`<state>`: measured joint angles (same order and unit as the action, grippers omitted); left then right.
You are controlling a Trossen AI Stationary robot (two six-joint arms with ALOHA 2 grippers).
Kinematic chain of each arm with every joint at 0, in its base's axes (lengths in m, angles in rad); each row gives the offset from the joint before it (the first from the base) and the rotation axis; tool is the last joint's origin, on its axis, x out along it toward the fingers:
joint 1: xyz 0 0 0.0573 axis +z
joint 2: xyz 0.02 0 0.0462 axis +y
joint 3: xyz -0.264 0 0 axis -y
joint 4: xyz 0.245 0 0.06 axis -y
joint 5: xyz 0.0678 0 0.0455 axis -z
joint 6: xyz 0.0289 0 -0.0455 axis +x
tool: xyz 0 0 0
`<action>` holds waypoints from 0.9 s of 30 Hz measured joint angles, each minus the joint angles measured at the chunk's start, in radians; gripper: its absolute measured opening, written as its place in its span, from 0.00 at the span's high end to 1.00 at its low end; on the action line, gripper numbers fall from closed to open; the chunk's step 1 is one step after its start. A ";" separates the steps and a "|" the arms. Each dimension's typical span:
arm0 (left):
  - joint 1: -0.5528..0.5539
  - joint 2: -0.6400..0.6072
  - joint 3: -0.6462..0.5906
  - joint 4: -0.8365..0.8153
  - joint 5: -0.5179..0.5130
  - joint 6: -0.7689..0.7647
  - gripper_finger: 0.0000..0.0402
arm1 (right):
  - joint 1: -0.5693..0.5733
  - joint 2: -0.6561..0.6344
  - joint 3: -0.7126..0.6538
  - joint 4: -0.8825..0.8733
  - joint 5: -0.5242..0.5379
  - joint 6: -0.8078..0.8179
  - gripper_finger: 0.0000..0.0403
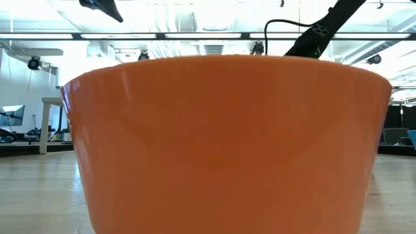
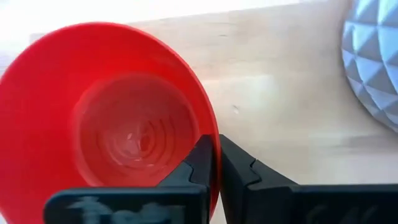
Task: Pick & Place Mini bowls
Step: Put the top red bowl on the right side of the shelf
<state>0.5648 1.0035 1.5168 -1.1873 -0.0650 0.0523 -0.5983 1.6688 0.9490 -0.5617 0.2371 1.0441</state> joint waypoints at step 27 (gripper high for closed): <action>0.000 0.003 0.000 0.012 0.001 0.002 0.89 | 0.055 -0.094 0.347 -0.024 0.043 -0.313 0.98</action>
<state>0.5648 1.0062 1.5166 -1.1757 -0.0643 0.0547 -0.5436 1.5746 1.2957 -0.5854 0.2802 0.7307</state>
